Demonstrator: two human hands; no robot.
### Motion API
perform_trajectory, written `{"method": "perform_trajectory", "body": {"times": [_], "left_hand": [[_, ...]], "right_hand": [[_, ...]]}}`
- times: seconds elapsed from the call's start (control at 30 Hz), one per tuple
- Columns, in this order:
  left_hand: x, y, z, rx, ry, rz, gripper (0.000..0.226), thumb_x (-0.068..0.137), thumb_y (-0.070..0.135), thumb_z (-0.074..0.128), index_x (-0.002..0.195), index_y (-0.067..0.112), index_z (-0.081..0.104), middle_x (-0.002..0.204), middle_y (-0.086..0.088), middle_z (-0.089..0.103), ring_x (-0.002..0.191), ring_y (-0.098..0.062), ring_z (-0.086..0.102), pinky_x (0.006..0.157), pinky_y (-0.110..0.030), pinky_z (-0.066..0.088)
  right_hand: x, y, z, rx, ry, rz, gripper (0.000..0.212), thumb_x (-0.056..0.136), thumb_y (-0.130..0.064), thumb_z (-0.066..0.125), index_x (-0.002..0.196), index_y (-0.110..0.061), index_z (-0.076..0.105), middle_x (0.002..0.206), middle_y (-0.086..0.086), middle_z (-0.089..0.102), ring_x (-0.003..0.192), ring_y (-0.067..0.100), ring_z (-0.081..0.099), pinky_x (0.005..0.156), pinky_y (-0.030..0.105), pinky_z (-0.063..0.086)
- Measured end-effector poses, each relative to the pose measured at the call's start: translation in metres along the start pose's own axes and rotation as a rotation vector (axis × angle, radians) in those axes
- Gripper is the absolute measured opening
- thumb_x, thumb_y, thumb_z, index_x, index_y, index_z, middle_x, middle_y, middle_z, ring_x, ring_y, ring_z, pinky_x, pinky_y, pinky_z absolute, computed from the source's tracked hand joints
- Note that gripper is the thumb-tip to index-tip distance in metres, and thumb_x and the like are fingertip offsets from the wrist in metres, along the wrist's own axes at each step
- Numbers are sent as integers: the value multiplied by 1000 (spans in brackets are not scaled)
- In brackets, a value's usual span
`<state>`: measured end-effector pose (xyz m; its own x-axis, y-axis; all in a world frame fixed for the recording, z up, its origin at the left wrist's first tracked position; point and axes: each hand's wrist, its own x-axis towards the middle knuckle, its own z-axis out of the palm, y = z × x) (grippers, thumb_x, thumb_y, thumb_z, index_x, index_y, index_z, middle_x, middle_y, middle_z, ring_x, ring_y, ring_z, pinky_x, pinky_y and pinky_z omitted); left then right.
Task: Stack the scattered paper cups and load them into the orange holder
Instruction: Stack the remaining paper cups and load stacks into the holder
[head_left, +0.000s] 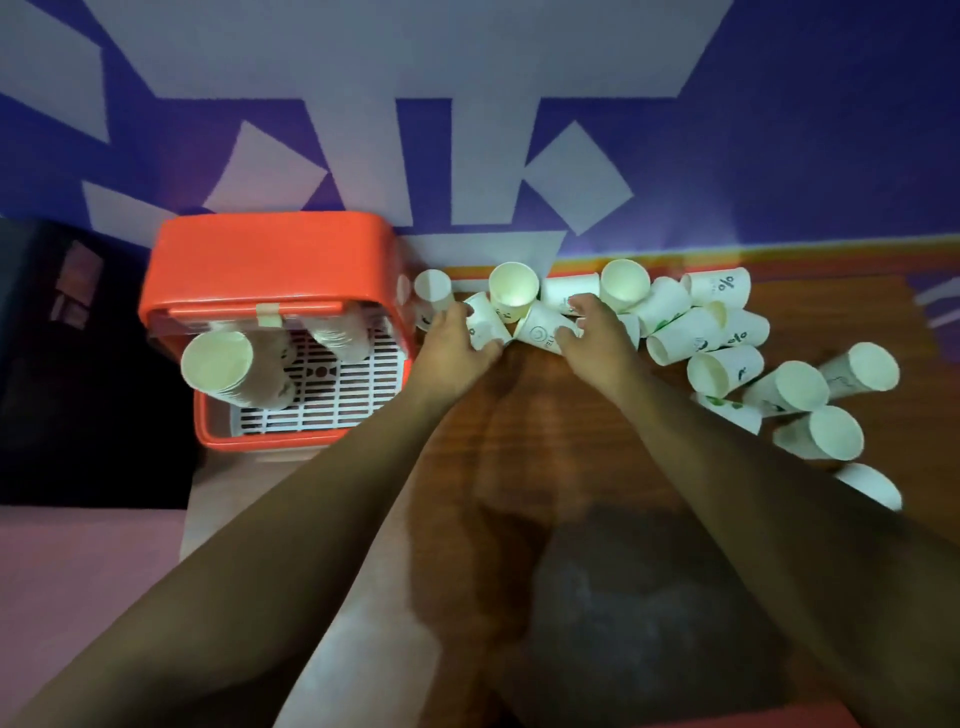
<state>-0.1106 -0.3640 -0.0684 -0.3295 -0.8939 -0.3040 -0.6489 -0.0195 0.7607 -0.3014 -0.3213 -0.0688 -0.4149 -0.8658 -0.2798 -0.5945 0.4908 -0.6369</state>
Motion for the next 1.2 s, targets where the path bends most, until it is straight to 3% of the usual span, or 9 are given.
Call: {"method": "perform_trajectory", "body": {"times": [0.2, 0.37, 0.5, 0.63, 0.83, 0.93, 1.0, 1.13, 1.2], "left_hand": [[46, -16, 24, 354, 38, 11, 63, 93, 19, 70, 150, 14, 45, 159, -13, 37, 144, -36, 39, 118, -50, 38], [75, -34, 26, 746, -129, 159, 65, 97, 12, 61, 157, 21, 37, 173, -3, 21, 158, -30, 17, 126, -51, 26], [82, -37, 33, 810, -77, 217, 70, 96, 11, 63, 158, 27, 34, 157, -13, 34, 145, -35, 30, 121, -50, 35], [72, -44, 41, 783, -114, 182, 71, 97, 15, 68, 160, 23, 36, 149, -20, 34, 143, -37, 32, 120, -48, 37], [30, -54, 47, 711, -41, 190, 69, 78, 45, 85, 133, 10, 60, 127, -21, 47, 119, -39, 46, 103, -52, 45], [9, -58, 51, 496, -4, 86, 63, 77, 48, 86, 116, 6, 59, 116, -17, 55, 108, -35, 53, 91, -46, 48], [-4, -49, 55, 236, 12, -118, 58, 80, 52, 83, 106, 8, 54, 102, -8, 61, 95, -27, 59, 78, -39, 47], [-18, -52, 60, -533, 29, -680, 97, 66, 78, 76, 132, 9, 59, 118, -10, 70, 104, -28, 70, 87, -41, 57], [-26, -56, 62, -814, -18, -808, 86, 76, 72, 69, 135, 9, 61, 106, -19, 71, 87, -33, 70, 68, -35, 56]], "right_hand": [[45, 8, 18, -32, -91, -165, 56, 94, -14, 57, 147, -23, 39, 144, 11, 45, 130, 27, 48, 100, 27, 36], [75, 21, 37, -228, -145, -256, 48, 93, -12, 58, 140, -23, 53, 139, 10, 45, 128, 30, 46, 108, 42, 42], [87, 27, 45, -367, -64, -346, 33, 95, -17, 58, 128, -17, 63, 129, 11, 55, 119, 31, 50, 101, 41, 45], [85, 27, 40, -245, 34, -355, 21, 93, -19, 63, 111, -14, 71, 115, 8, 62, 106, 27, 57, 92, 40, 50], [45, 24, 2, -5, 145, -365, 13, 91, -21, 66, 100, -13, 69, 109, -2, 59, 91, 7, 53, 71, 4, 36], [16, 34, -14, 95, 176, -301, 8, 89, -20, 68, 94, -14, 69, 111, -3, 59, 93, 3, 54, 74, 2, 39], [-9, 44, -18, 144, 160, -268, 7, 87, -21, 70, 90, -14, 70, 114, -5, 57, 99, 3, 55, 79, 5, 40], [-60, 64, -13, 205, 88, -242, 7, 83, -15, 75, 79, -13, 69, 133, -1, 56, 122, 8, 54, 91, 3, 35], [-82, 68, -12, 256, 75, -204, 10, 81, -19, 75, 75, -18, 69, 142, -3, 52, 128, 7, 51, 98, 12, 39]]}}
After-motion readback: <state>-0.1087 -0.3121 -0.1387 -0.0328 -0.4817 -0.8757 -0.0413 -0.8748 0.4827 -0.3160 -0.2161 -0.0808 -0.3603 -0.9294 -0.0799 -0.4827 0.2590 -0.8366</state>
